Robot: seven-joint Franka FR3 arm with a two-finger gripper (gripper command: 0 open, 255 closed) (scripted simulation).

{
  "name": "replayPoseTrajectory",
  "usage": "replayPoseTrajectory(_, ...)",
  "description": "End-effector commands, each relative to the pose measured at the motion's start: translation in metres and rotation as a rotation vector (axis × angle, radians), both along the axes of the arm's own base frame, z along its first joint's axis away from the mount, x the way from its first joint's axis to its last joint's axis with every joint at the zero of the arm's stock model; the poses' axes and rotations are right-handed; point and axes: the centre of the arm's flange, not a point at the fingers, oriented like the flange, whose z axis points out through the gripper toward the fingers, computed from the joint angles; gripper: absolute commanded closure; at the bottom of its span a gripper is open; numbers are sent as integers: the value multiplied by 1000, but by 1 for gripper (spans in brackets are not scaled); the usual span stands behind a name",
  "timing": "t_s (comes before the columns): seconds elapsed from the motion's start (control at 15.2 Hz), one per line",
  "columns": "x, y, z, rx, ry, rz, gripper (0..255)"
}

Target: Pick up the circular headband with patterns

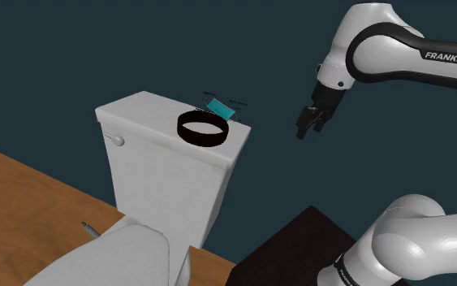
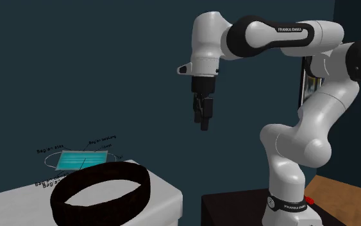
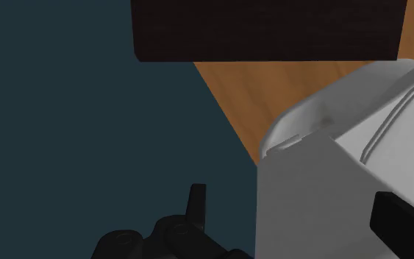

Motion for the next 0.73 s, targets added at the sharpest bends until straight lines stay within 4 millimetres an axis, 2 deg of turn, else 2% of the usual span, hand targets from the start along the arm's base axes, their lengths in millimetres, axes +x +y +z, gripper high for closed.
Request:
replayPoseTrajectory(0.0,0,0,0,0,0,0,0)
replayPoseTrajectory(0.66,116,63,-12,12,11,-1,0)
